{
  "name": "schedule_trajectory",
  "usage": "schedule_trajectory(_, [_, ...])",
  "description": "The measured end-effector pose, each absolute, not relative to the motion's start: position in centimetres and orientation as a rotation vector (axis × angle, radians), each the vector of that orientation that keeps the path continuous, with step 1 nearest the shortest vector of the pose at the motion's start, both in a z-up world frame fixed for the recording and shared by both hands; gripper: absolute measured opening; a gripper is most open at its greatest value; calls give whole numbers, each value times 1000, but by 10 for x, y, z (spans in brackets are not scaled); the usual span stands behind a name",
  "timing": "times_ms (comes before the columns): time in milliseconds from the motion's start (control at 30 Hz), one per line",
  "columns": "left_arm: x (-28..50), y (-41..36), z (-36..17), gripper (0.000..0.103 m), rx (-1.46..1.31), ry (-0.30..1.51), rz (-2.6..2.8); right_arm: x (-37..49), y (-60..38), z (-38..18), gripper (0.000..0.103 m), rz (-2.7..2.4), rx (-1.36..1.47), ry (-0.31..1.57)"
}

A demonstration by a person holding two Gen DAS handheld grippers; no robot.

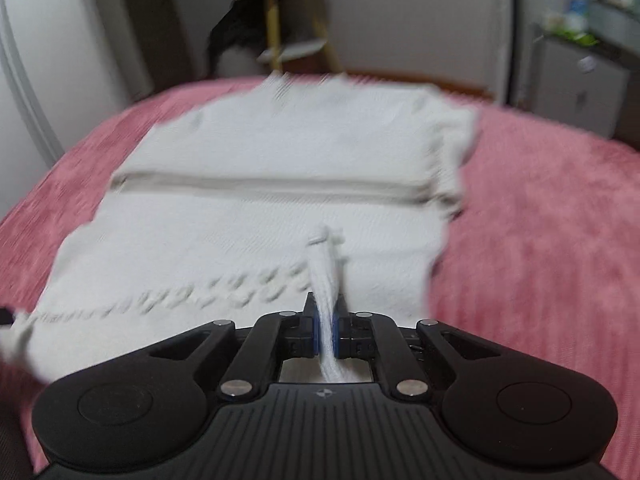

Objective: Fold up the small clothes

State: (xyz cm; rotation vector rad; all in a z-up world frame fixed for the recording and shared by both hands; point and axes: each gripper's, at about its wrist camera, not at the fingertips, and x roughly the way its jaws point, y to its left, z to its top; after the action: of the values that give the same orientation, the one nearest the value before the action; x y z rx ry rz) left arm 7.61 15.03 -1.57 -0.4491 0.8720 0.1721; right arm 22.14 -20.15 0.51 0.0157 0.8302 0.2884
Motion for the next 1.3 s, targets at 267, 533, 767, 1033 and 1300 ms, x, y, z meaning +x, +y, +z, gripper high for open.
schedule_trajectory(267, [82,148,-15,100,-423,856,89,212,-235,-1,5,154,105,814])
schedule_trajectory(533, [91,151,-20,64,-442,848,27,210,-243,-1,5,204,170,823])
schedule_trajectory(767, [96,149,-21,28,-433,862,-17,213,-234,-2,9,277,132,838])
schedule_trajectory(1033, [108,135,-30,35,-356,934,-61,218,-222,-3,17,296,53,855])
schedule_trajectory(1300, [112,139,-12,14,-309,900,-82,211,-223,19,6,262,30,770])
